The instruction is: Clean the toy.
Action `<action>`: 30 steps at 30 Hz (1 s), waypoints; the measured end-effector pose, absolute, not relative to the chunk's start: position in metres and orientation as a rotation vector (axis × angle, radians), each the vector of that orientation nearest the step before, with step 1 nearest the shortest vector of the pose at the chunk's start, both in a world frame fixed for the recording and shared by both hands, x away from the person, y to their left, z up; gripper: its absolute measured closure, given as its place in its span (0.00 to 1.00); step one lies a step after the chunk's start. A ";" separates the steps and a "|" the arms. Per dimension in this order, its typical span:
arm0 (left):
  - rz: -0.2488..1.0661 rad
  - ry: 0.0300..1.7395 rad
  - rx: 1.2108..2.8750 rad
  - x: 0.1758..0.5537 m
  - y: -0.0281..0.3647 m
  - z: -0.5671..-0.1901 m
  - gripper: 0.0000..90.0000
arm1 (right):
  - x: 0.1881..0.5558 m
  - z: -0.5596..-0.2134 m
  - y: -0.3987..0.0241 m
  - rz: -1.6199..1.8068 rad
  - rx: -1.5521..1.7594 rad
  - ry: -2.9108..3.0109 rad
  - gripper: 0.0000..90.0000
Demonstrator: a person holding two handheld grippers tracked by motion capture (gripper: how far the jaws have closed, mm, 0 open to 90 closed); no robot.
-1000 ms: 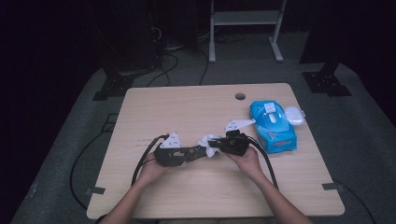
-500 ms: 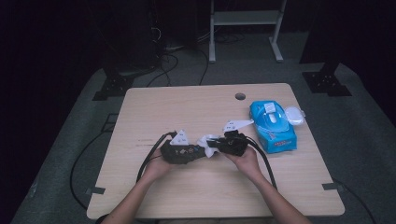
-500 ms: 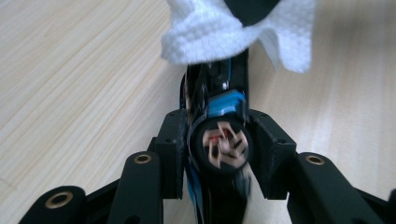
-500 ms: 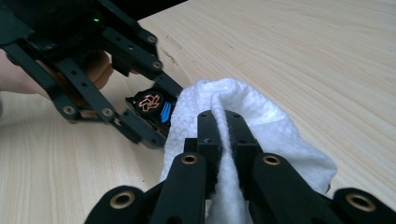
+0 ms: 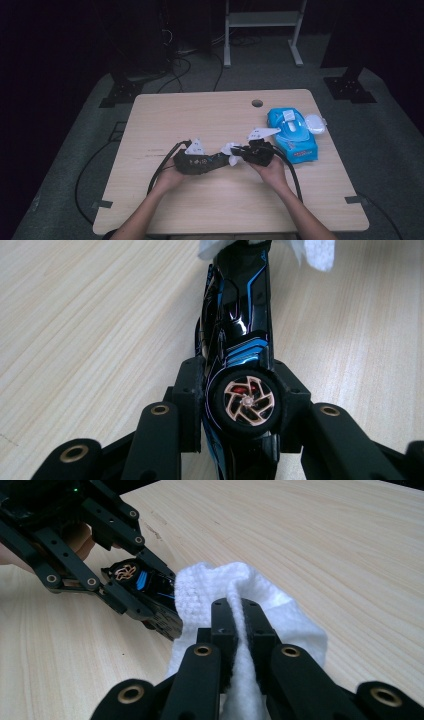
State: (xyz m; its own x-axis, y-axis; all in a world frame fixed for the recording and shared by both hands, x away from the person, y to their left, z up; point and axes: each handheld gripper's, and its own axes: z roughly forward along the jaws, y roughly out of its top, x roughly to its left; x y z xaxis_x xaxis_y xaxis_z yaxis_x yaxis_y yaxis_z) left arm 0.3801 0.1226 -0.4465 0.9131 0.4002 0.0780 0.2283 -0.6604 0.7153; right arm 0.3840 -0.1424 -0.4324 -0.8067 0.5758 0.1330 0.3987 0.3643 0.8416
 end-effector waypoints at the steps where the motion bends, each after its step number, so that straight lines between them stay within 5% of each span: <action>1: 0.294 0.447 2.320 0.381 0.122 -0.446 0.70 | 0.383 -0.432 -0.141 1.419 0.872 2.437 0.95; 7: 0.286 0.461 2.340 0.388 0.111 -0.443 0.65 | 0.378 -0.431 -0.126 1.408 0.804 2.463 0.95; 17: 0.272 0.462 2.340 0.390 0.111 -0.443 0.65 | 0.386 -0.442 -0.170 1.359 0.960 2.409 0.95; 30: 0.274 0.446 2.384 0.397 0.091 -0.439 0.63 | 0.392 -0.441 -0.175 1.466 1.014 2.365 0.95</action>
